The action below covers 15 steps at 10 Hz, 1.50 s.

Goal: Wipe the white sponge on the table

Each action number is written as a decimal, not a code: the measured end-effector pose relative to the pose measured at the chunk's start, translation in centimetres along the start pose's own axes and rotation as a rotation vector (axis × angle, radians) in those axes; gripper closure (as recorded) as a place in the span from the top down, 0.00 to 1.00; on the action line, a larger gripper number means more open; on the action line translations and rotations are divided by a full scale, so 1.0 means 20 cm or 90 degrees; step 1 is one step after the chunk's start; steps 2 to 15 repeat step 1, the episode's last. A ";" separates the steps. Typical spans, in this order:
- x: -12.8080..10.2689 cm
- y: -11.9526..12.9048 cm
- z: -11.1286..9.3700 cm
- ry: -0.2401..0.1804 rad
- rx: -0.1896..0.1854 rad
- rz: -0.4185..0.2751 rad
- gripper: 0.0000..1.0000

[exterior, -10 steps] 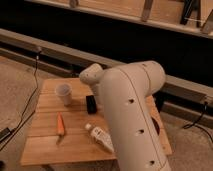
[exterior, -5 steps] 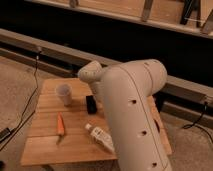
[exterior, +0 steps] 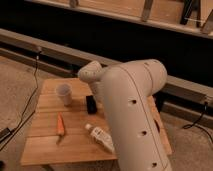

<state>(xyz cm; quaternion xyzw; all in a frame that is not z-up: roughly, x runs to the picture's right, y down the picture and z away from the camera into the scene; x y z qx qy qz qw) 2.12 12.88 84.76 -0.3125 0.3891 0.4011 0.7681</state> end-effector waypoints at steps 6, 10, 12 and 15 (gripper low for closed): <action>0.00 0.00 0.00 0.000 0.000 0.000 0.06; 0.00 0.00 0.00 0.000 0.000 0.000 0.06; 0.00 0.00 0.00 0.000 0.000 0.000 0.06; 0.00 0.00 0.00 0.000 0.000 0.000 0.06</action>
